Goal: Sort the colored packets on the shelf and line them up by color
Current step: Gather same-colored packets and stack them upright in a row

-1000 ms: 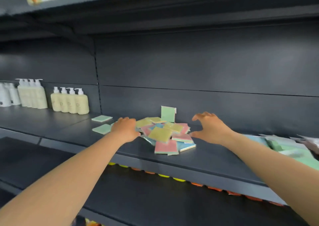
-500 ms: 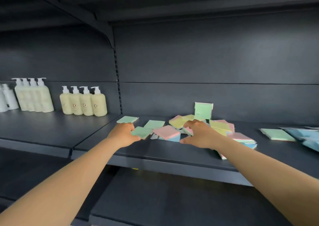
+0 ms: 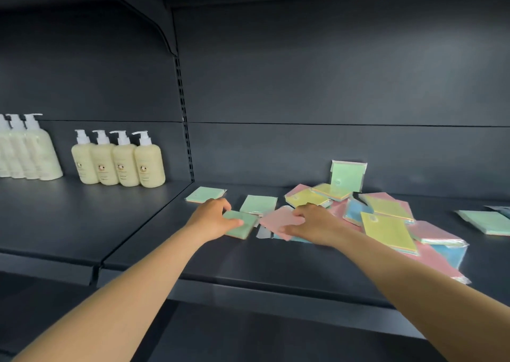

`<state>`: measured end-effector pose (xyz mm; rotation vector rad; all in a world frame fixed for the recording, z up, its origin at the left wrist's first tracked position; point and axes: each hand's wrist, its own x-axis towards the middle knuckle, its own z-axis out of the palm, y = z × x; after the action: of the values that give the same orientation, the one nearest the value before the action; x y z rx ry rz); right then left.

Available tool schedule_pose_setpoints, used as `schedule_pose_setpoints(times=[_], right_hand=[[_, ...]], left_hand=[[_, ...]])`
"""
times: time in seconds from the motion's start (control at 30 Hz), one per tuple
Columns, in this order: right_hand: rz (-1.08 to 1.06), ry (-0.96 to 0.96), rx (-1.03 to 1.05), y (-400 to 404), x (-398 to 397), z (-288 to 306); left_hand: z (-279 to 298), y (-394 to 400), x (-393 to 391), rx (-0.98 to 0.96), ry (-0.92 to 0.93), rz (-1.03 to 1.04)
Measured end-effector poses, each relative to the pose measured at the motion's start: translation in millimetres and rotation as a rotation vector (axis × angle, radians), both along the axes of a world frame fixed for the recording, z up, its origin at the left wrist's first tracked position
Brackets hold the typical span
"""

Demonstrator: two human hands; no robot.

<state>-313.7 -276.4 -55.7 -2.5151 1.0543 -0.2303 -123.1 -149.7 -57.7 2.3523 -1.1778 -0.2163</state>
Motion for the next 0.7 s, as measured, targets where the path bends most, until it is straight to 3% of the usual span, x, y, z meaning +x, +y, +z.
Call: schedule_pose_setpoints(times=[0.17, 0.47, 0.7], right_hand=[[0.100, 0.025, 0.154, -11.6, -3.1, 12.5], [-0.120, 0.153, 0.090, -6.9, 14.9, 14.8], [-0.030, 0.132, 0.124, 9.6, 5.7, 18.9]], left_hand=[[-3.6, -6.7, 12.1, 0.099, 0.067, 0.012], [3.3, -17.9, 16.8, 0.280, 0.188, 0.077], [4.3, -10.8, 24.1, 0.312, 0.319, 0.089]])
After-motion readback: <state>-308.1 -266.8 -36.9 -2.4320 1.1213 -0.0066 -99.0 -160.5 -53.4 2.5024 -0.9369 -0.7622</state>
